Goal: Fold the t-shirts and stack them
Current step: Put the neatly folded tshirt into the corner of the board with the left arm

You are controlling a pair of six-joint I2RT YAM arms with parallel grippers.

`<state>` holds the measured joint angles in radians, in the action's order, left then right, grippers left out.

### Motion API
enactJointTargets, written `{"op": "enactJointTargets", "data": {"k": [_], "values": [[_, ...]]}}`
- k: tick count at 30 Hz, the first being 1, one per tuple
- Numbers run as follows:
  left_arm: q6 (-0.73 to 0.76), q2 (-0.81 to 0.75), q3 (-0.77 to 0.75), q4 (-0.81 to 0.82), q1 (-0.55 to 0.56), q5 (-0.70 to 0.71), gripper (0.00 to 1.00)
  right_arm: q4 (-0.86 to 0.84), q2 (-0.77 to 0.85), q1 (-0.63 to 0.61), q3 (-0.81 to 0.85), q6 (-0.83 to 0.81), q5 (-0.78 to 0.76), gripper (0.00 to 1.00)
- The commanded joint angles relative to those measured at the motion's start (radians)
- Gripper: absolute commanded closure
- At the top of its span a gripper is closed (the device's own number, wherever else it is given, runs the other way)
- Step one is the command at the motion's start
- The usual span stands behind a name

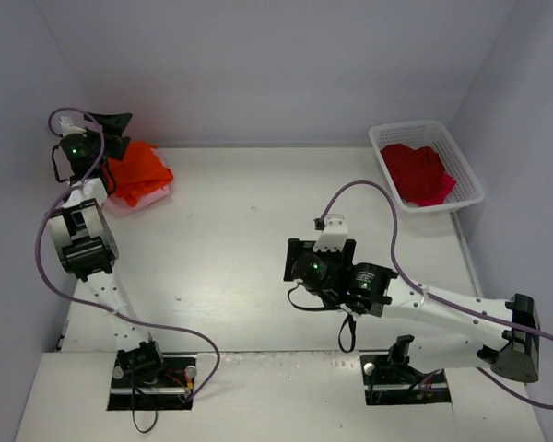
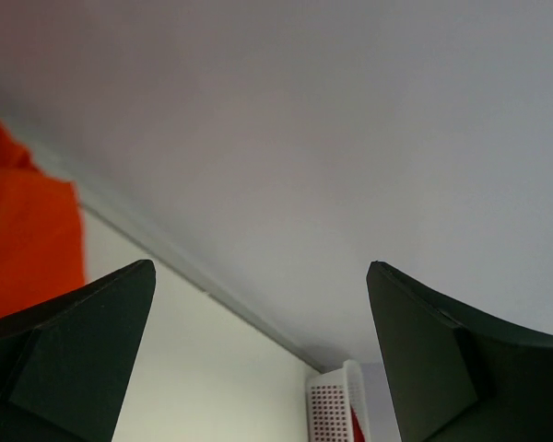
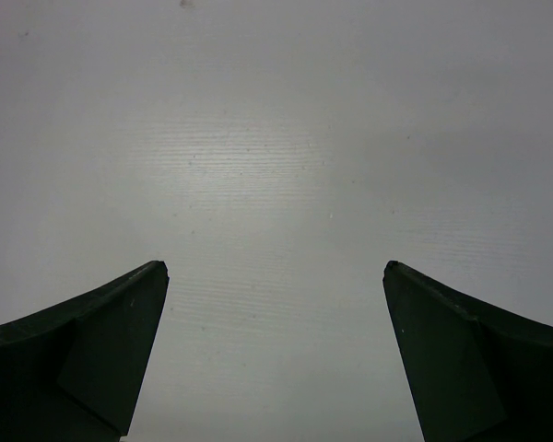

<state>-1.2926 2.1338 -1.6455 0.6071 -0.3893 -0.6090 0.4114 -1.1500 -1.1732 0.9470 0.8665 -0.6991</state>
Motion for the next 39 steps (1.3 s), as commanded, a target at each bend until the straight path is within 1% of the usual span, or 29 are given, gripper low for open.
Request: {"op": "enactJointTargets", "data": {"k": [1,4,8,12,16,21,28,34,39], "values": [[0.062,-0.008,-0.051,0.052,0.009,-0.026,0.07,-0.016,-0.031,-0.009,0.042,0.009,-0.048,0.0],[0.075,0.043,-0.083,0.065,0.01,-0.015,0.07,-0.016,-0.04,-0.009,0.058,0.003,-0.046,0.0],[0.14,0.09,-0.129,0.013,0.012,-0.002,0.07,-0.016,-0.04,-0.011,0.059,0.003,-0.046,0.0],[0.251,0.091,-0.125,-0.035,0.013,0.052,0.07,-0.016,-0.048,-0.011,0.061,0.014,-0.033,0.0],[0.294,0.066,-0.068,-0.041,0.013,0.113,0.07,-0.016,-0.066,-0.013,0.067,0.019,-0.023,0.0],[0.3,0.08,-0.062,-0.09,0.009,0.141,0.07,-0.016,-0.073,-0.014,0.072,0.02,-0.017,0.0],[0.28,0.118,-0.027,-0.124,0.009,0.201,0.07,-0.013,-0.037,-0.016,0.056,0.022,-0.02,0.0],[0.282,0.136,-0.001,-0.156,0.003,0.249,0.07,-0.013,-0.059,-0.017,0.049,0.035,-0.01,0.0],[0.265,0.14,0.047,-0.135,-0.005,0.264,0.07,-0.013,-0.083,-0.016,0.056,0.035,-0.002,0.0]]}}
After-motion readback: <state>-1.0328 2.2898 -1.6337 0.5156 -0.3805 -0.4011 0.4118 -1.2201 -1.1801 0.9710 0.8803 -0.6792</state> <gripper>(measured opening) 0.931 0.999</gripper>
